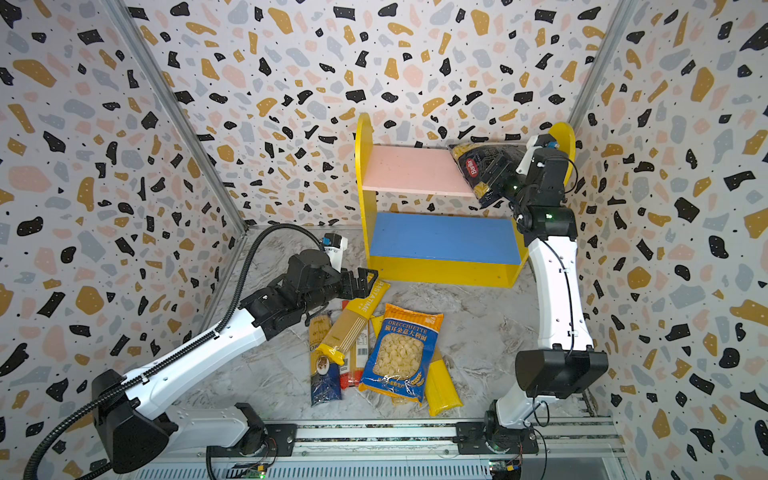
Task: Place and organize the pasta boxes and bags onto the shelf
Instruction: 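Push the black penne bag onto the pink upper shelf with the right gripper, then slide the penne bag farther back on the pink shelf and open the right gripper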
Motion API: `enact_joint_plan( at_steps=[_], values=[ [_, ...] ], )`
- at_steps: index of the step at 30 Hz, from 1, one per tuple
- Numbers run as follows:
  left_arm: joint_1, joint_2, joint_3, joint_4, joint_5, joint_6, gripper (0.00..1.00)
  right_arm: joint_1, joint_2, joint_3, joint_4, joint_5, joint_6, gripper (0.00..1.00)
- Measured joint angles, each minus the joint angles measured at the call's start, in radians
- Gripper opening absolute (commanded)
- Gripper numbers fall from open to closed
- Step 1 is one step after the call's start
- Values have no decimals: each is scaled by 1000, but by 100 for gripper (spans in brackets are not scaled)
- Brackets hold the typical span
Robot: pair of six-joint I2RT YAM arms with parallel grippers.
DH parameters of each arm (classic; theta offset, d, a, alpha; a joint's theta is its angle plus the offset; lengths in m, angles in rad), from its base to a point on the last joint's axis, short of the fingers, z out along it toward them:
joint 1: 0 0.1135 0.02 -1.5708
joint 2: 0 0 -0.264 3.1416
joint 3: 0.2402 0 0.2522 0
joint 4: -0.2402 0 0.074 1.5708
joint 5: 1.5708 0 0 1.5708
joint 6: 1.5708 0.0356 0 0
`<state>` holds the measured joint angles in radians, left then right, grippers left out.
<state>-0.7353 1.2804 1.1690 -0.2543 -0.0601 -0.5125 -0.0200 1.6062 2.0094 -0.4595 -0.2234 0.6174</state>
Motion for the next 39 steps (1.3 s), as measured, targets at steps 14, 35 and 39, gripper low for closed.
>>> enact_joint_plan(
  at_steps=[14, 35, 39],
  values=[
    [0, -79, -44, 8, -2, 0, 100, 22, -71, -46, -13, 60, 2, 48],
    [0, -90, -52, 4, -31, 5, 100, 42, -11, -45, 28, 74, -11, 45],
    [0, -90, -52, 4, -31, 5, 100, 42, 12, -45, 42, 67, -14, 47]
  ],
)
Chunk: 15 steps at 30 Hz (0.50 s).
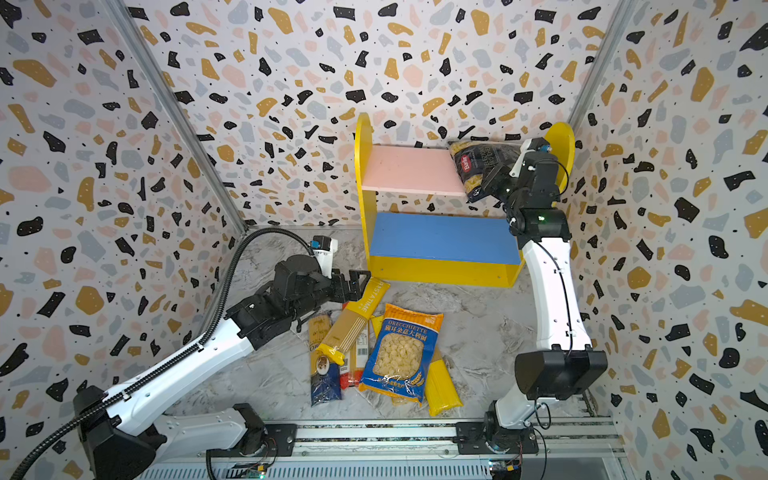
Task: Place and organize the pasta boxes and bags onto the shelf
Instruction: 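Slide the penne bag farther back on the pink shelf and open the right gripper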
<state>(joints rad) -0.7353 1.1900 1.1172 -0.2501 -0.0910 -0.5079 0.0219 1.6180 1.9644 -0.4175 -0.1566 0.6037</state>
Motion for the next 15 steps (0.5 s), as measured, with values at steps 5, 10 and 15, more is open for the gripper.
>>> enact_joint_plan(
  at_steps=[5, 10, 15],
  values=[
    [0, -2, -10, 2, 0, 0, 100, 0, -1, -24, 18, -11, -5, 68],
    [0, -4, -27, -3, -1, 0, 100, 0, -55, -110, 43, -7, -14, 80],
    [0, -12, -30, -9, 0, -1, 100, 0, -143, -148, 35, -8, -34, 88]
  ],
)
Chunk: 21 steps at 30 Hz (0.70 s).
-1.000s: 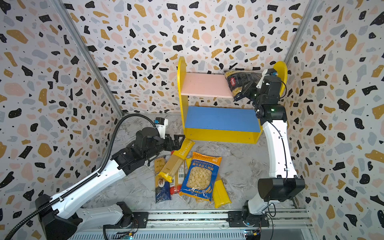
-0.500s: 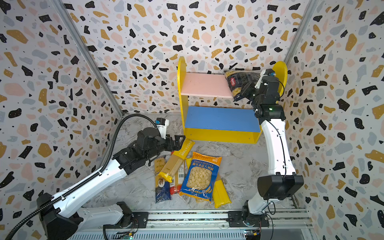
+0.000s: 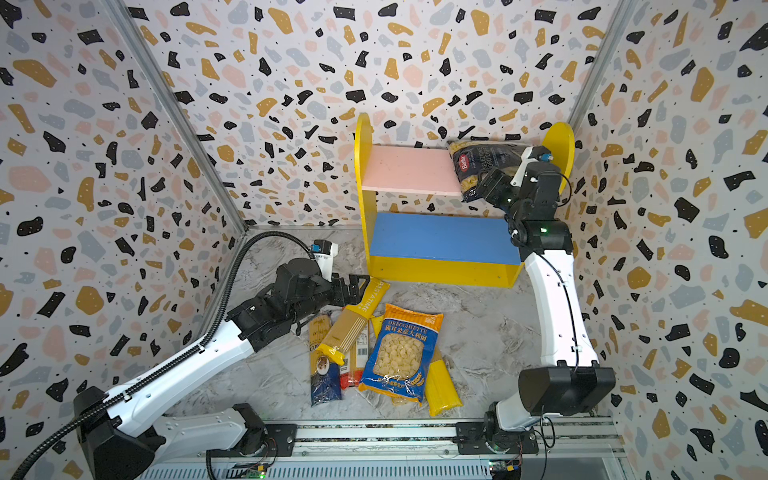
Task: Place and organize the pasta boxes and bags onto the shelf
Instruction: 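Slide the penne bag farther back on the pink shelf and open the right gripper, then withdraw the right gripper down toward the orecchiette bag while left gripper lowers to pile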
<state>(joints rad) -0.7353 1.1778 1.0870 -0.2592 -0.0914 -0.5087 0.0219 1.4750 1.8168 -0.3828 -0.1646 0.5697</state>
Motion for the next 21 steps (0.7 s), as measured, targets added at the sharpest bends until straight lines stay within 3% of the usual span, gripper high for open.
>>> enact_joint_plan(
  at_steps=[10, 21],
  values=[
    [0, -52, -19, -8, -5, -3, 100, -6, -91, -30, -7, -13, -3, 90],
    [0, -126, -108, -22, -35, -6, 100, -6, -320, -315, -11, -61, -29, 92]
  ],
)
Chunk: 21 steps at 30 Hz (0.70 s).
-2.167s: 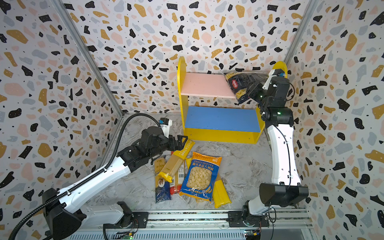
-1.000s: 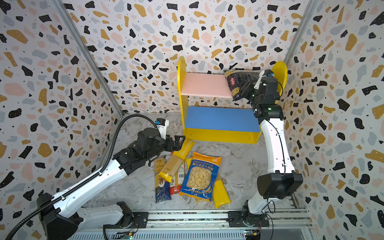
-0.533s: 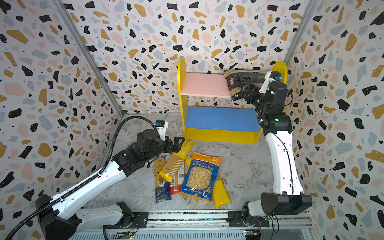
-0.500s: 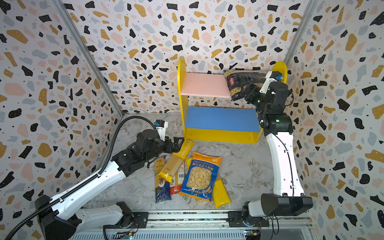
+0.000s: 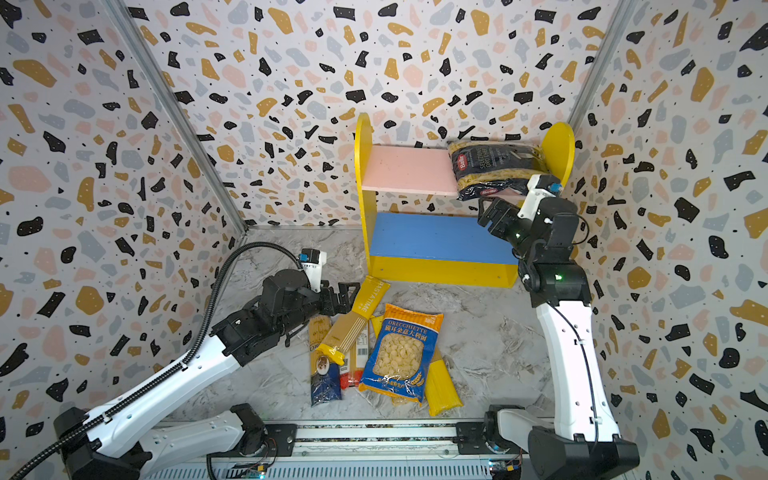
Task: Place and organize the pasta boxes and bags onto the shelf
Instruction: 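Withdraw the right gripper down toward the orecchiette bag while left gripper lowers to pile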
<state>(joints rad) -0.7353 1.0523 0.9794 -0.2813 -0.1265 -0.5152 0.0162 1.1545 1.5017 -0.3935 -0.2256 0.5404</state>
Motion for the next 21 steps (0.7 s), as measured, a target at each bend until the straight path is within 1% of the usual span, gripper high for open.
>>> enact_joint_plan(
  at_steps=[5, 10, 16, 21],
  values=[
    [0, -29, -56, -6, -8, -15, 100, 0, -79, -60, -3, -13, -23, 93],
    [0, -66, -110, -11, -5, -32, 100, 6, -125, -128, -3, -48, -29, 94],
    [0, -133, -184, -34, -5, -49, 100, 44, -195, -266, -30, -55, -34, 96],
    [0, -179, -269, -45, -6, -67, 100, 75, -278, -388, -71, -35, -50, 96]
  ],
)
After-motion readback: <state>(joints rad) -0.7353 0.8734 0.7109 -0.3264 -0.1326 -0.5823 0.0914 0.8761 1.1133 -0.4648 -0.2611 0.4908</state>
